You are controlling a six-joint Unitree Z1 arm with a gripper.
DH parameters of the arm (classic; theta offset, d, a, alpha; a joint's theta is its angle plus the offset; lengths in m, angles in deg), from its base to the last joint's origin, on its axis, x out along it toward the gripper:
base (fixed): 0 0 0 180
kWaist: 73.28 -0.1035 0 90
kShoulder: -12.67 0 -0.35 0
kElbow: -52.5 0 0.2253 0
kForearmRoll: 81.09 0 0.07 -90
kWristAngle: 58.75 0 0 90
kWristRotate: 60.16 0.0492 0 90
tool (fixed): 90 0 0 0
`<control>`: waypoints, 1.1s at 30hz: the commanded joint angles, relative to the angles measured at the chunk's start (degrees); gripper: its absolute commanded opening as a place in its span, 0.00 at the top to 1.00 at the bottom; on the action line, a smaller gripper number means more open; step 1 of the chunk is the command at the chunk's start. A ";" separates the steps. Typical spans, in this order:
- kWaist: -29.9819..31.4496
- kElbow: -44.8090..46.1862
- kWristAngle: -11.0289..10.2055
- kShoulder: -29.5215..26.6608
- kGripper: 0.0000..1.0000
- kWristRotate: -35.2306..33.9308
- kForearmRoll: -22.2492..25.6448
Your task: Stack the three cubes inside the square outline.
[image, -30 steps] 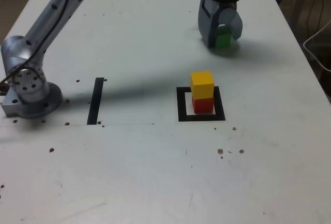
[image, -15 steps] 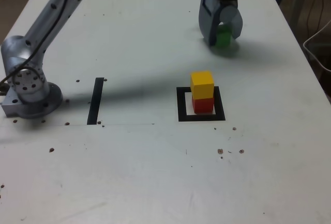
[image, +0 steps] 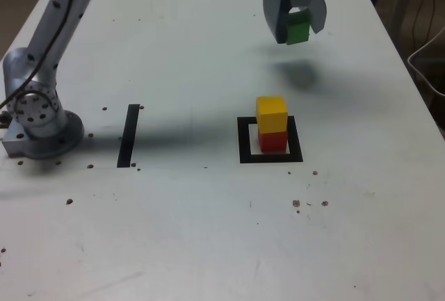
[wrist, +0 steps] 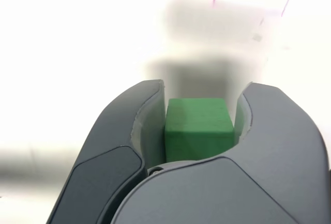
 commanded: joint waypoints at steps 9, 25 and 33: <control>10.24 1.60 -1.34 -5.91 0.85 -2.77 7.02; 19.92 9.41 0.60 -11.67 0.87 -8.13 9.05; 22.65 14.92 2.04 -13.11 0.87 -13.26 5.87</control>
